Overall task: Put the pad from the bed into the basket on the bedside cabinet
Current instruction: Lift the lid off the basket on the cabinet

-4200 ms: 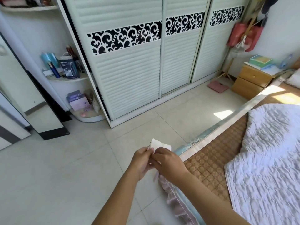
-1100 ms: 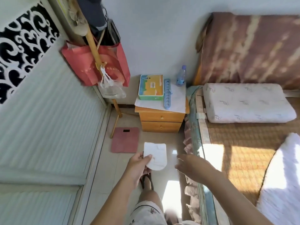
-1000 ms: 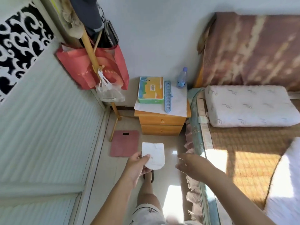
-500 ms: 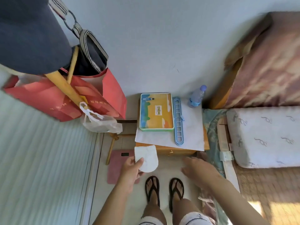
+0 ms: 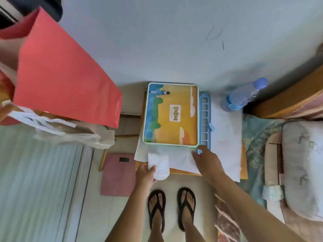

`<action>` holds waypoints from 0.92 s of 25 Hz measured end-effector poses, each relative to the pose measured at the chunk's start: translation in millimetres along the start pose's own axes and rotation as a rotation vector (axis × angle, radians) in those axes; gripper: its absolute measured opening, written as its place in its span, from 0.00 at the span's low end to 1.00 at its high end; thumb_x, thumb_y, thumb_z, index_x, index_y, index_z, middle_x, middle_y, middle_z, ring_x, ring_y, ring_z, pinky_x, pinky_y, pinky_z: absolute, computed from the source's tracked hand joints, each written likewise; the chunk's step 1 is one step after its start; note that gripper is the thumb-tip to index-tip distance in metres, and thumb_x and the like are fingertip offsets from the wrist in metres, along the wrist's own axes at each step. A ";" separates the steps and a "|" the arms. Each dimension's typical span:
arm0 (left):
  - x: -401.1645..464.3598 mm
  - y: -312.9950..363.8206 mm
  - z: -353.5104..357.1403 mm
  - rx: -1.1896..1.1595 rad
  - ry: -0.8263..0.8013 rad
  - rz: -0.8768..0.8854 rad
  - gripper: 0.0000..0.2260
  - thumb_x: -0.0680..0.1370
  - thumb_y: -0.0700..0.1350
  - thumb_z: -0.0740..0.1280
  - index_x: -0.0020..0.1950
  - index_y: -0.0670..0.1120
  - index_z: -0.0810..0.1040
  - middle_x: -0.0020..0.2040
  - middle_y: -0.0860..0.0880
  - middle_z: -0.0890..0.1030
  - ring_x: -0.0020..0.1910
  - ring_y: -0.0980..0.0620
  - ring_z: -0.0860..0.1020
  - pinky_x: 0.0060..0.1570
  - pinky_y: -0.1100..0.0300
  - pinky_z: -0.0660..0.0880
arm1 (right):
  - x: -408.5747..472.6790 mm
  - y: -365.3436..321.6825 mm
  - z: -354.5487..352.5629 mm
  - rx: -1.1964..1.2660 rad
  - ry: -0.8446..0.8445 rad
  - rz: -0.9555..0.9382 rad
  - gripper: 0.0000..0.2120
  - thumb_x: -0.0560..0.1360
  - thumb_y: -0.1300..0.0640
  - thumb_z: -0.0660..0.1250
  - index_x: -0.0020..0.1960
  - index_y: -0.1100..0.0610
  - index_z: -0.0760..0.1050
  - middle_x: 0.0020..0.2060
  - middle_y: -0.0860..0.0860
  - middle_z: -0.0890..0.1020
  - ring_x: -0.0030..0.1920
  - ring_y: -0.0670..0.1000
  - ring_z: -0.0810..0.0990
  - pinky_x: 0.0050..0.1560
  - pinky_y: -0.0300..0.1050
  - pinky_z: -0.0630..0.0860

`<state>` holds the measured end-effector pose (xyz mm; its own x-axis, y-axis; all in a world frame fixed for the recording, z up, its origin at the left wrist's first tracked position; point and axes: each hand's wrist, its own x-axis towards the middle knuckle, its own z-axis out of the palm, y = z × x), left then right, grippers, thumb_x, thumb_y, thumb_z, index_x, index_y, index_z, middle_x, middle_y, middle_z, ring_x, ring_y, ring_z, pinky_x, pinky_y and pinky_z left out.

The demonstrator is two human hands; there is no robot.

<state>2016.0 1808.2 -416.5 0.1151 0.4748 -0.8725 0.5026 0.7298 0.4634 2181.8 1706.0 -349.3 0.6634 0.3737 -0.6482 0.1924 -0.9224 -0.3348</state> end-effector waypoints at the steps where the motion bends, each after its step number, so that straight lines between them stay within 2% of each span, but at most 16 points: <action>1: 10.5 -5.3 1.2 0.031 0.012 0.024 0.12 0.78 0.37 0.64 0.60 0.37 0.73 0.59 0.37 0.78 0.54 0.38 0.78 0.38 0.55 0.77 | 13.9 -0.2 6.4 0.076 0.026 0.059 0.19 0.79 0.47 0.57 0.64 0.57 0.68 0.60 0.60 0.79 0.58 0.62 0.77 0.56 0.51 0.74; 3: 25.9 -14.5 -0.8 0.121 0.064 0.100 0.11 0.77 0.37 0.64 0.57 0.33 0.74 0.56 0.33 0.79 0.49 0.39 0.79 0.38 0.53 0.77 | 37.6 -0.7 18.8 0.215 0.063 0.166 0.20 0.78 0.46 0.59 0.61 0.60 0.69 0.58 0.62 0.79 0.56 0.63 0.78 0.54 0.51 0.74; 5: 33.1 -18.1 -4.4 0.163 0.107 0.163 0.15 0.76 0.38 0.66 0.55 0.27 0.71 0.53 0.27 0.77 0.48 0.35 0.79 0.43 0.43 0.78 | 50.8 -1.1 24.5 0.311 0.098 0.235 0.18 0.77 0.47 0.61 0.55 0.61 0.70 0.53 0.63 0.80 0.48 0.61 0.77 0.47 0.48 0.71; 7: 30.1 -13.8 -6.7 0.250 0.162 0.216 0.19 0.77 0.41 0.66 0.56 0.26 0.69 0.53 0.26 0.76 0.47 0.35 0.79 0.46 0.41 0.78 | 58.1 -0.8 25.5 0.348 0.143 0.270 0.15 0.78 0.49 0.62 0.52 0.62 0.70 0.51 0.63 0.80 0.43 0.59 0.74 0.43 0.46 0.67; 9: 20.5 -0.8 -8.1 0.470 0.261 0.255 0.18 0.79 0.46 0.62 0.60 0.32 0.69 0.57 0.35 0.74 0.49 0.38 0.78 0.43 0.48 0.77 | 62.1 -0.8 25.1 0.354 0.166 0.281 0.14 0.78 0.51 0.61 0.51 0.63 0.71 0.51 0.64 0.80 0.47 0.61 0.76 0.44 0.46 0.67; 11: 11.2 16.8 -8.9 0.612 0.357 0.394 0.17 0.80 0.48 0.60 0.63 0.38 0.70 0.61 0.40 0.73 0.53 0.42 0.77 0.42 0.53 0.75 | 63.0 -3.3 25.8 0.350 0.190 0.279 0.11 0.78 0.53 0.61 0.51 0.63 0.70 0.52 0.63 0.80 0.51 0.62 0.77 0.45 0.47 0.69; 13: 8.2 37.1 -6.6 0.602 0.382 0.540 0.15 0.80 0.47 0.59 0.63 0.40 0.73 0.60 0.41 0.75 0.55 0.44 0.77 0.47 0.55 0.75 | 62.2 -8.5 26.5 0.362 0.248 0.260 0.10 0.79 0.57 0.60 0.55 0.62 0.71 0.55 0.62 0.79 0.54 0.62 0.77 0.50 0.50 0.72; 15: 14.0 59.2 0.6 0.558 0.377 0.605 0.15 0.80 0.45 0.60 0.63 0.39 0.74 0.60 0.40 0.76 0.57 0.43 0.76 0.52 0.53 0.75 | 65.0 -13.2 26.2 0.416 0.320 0.232 0.12 0.78 0.61 0.60 0.61 0.62 0.72 0.59 0.60 0.78 0.57 0.61 0.76 0.56 0.49 0.73; 17: 24.8 79.5 9.6 0.570 0.368 0.636 0.15 0.80 0.44 0.61 0.63 0.38 0.74 0.59 0.39 0.76 0.58 0.42 0.75 0.56 0.51 0.74 | 69.9 -16.6 24.4 0.460 0.373 0.230 0.14 0.78 0.63 0.60 0.62 0.62 0.74 0.59 0.60 0.78 0.57 0.60 0.77 0.57 0.48 0.73; 19: 33.1 93.6 16.8 0.656 0.379 0.632 0.13 0.80 0.41 0.61 0.62 0.38 0.76 0.57 0.38 0.76 0.57 0.41 0.75 0.54 0.51 0.75 | 72.5 -19.6 24.8 0.433 0.421 0.213 0.12 0.78 0.64 0.59 0.58 0.63 0.76 0.57 0.60 0.79 0.53 0.59 0.77 0.52 0.47 0.73; 21: 38.6 101.5 22.2 0.723 0.428 0.590 0.13 0.79 0.36 0.59 0.61 0.37 0.77 0.55 0.38 0.77 0.55 0.41 0.76 0.52 0.50 0.77 | 73.2 -20.5 28.4 0.329 0.463 0.173 0.11 0.78 0.65 0.58 0.54 0.66 0.78 0.55 0.63 0.78 0.50 0.61 0.77 0.48 0.48 0.73; 23: 40.3 102.3 27.0 0.754 0.475 0.554 0.12 0.78 0.33 0.59 0.59 0.37 0.78 0.54 0.38 0.77 0.53 0.40 0.77 0.50 0.49 0.79 | 70.7 -22.2 32.0 0.208 0.468 0.154 0.11 0.78 0.67 0.57 0.54 0.66 0.77 0.54 0.64 0.78 0.52 0.63 0.77 0.49 0.52 0.75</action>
<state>2095.2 1888.7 -408.4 0.2260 0.9123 -0.3415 0.9050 -0.0669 0.4202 2201.3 1756.0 -409.6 0.9333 0.1084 -0.3423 -0.0483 -0.9068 -0.4188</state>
